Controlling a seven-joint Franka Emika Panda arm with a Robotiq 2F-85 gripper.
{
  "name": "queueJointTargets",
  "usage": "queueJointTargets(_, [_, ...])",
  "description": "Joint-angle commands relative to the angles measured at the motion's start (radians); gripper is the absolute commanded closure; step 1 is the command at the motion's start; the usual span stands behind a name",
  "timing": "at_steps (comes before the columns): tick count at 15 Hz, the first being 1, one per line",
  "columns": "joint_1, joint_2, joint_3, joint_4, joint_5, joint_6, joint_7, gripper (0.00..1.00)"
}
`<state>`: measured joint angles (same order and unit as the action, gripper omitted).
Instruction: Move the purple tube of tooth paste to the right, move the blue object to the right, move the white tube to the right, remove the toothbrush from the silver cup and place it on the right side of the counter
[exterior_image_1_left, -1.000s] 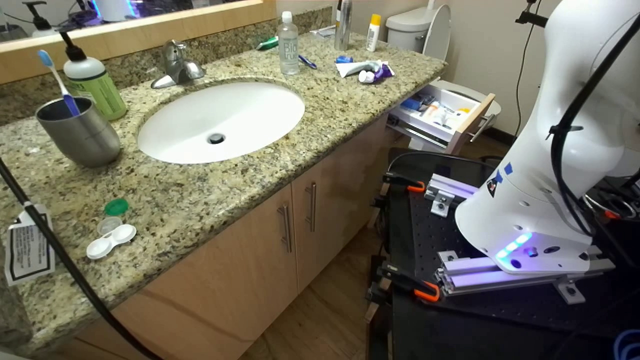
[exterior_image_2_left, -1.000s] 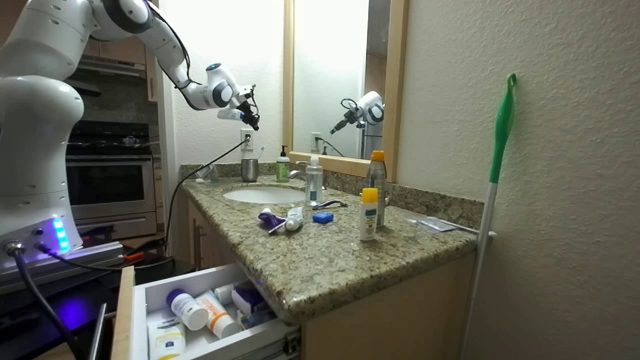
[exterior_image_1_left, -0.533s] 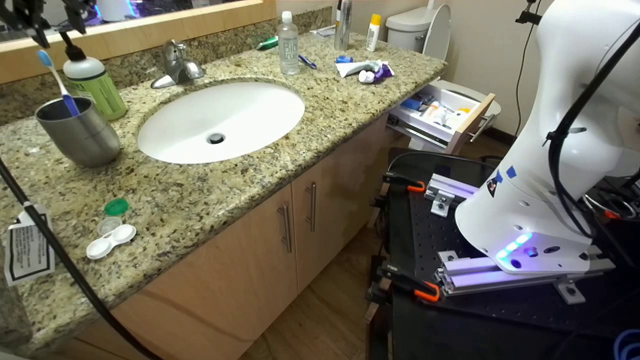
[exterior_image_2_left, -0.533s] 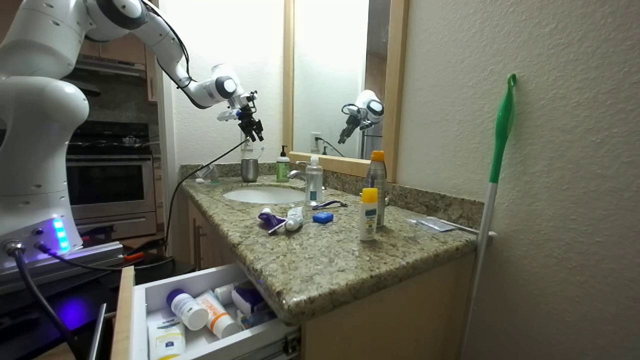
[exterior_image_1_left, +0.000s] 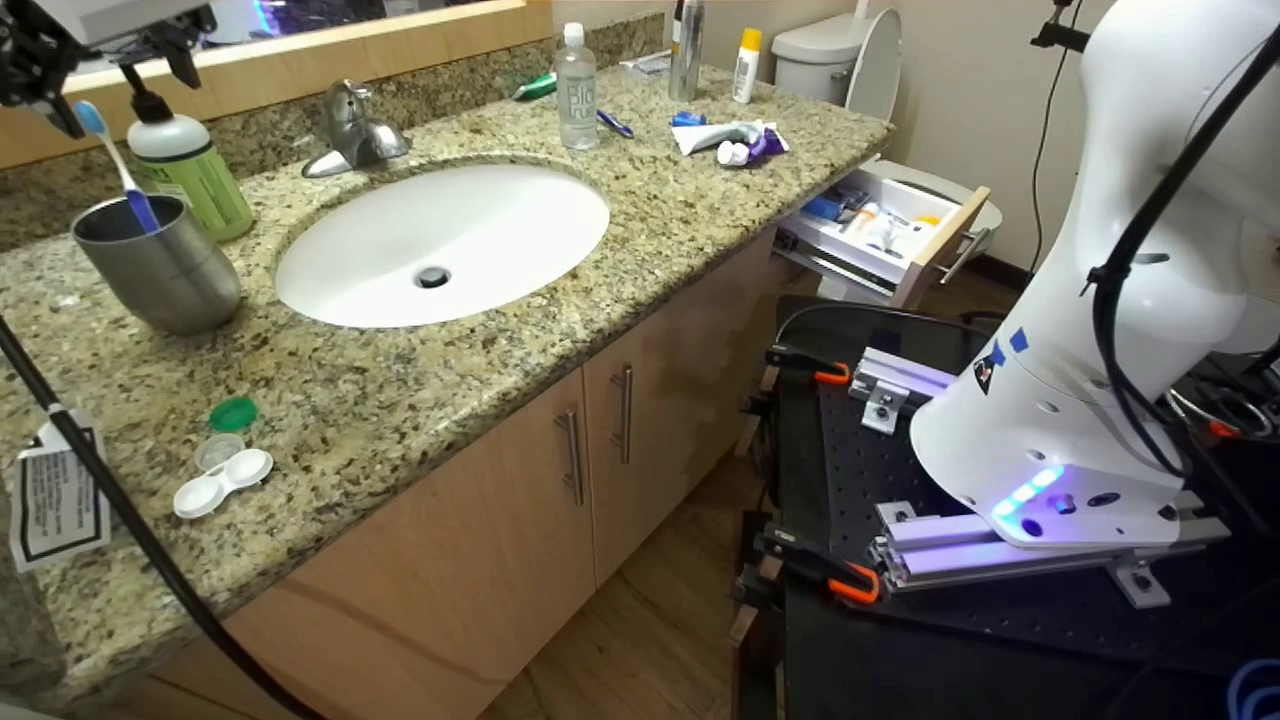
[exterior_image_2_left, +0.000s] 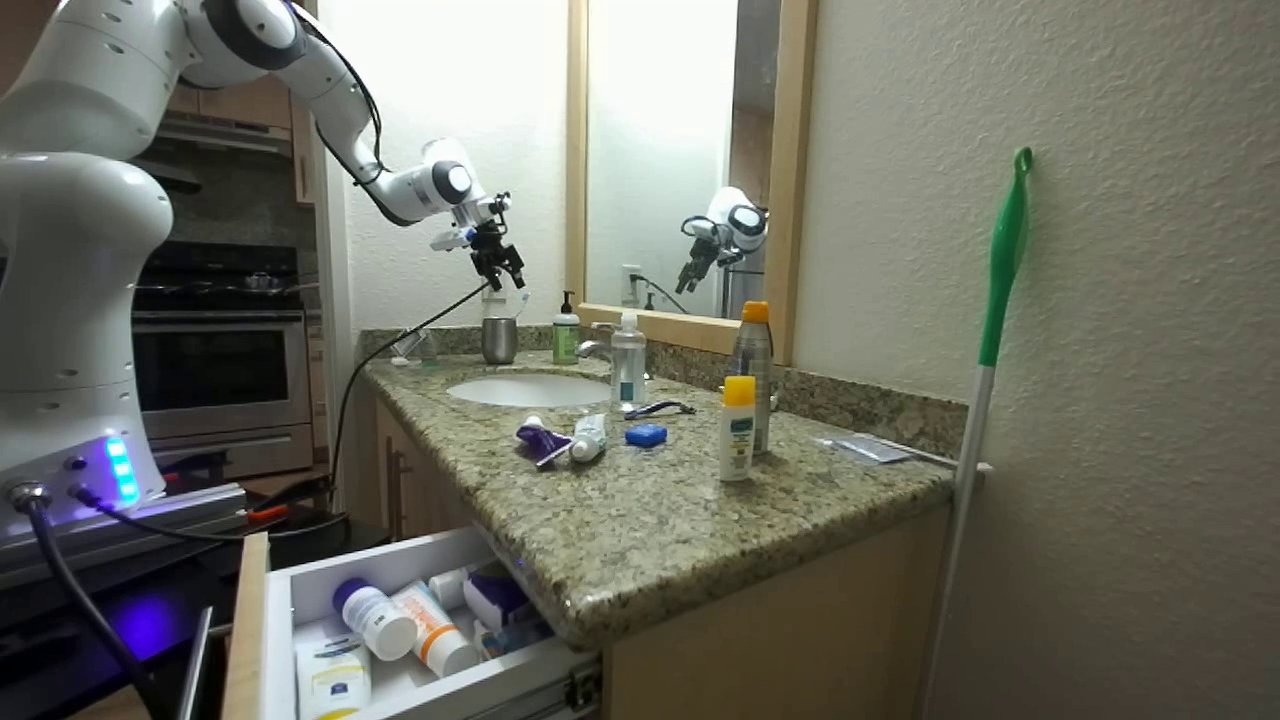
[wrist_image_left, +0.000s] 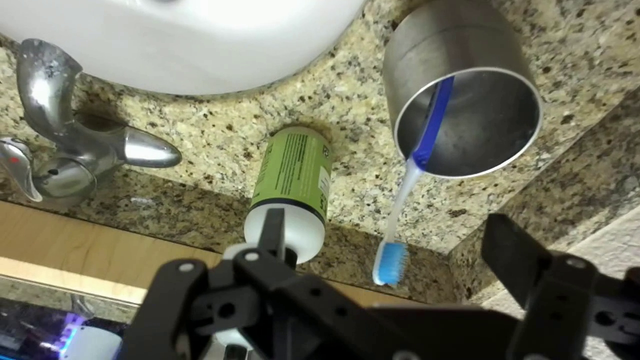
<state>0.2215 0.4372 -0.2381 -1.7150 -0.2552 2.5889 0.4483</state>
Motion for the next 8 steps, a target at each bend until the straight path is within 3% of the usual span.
queueJointTargets(1, [-0.005,0.064,-0.023,-0.008,-0.065,0.119,0.093,0.00])
queueJointTargets(3, [-0.008,0.056,-0.013,-0.001,-0.045,0.088,0.072,0.00])
queueJointTargets(8, [0.017,0.110,-0.058,0.009,-0.077,0.167,0.129,0.00])
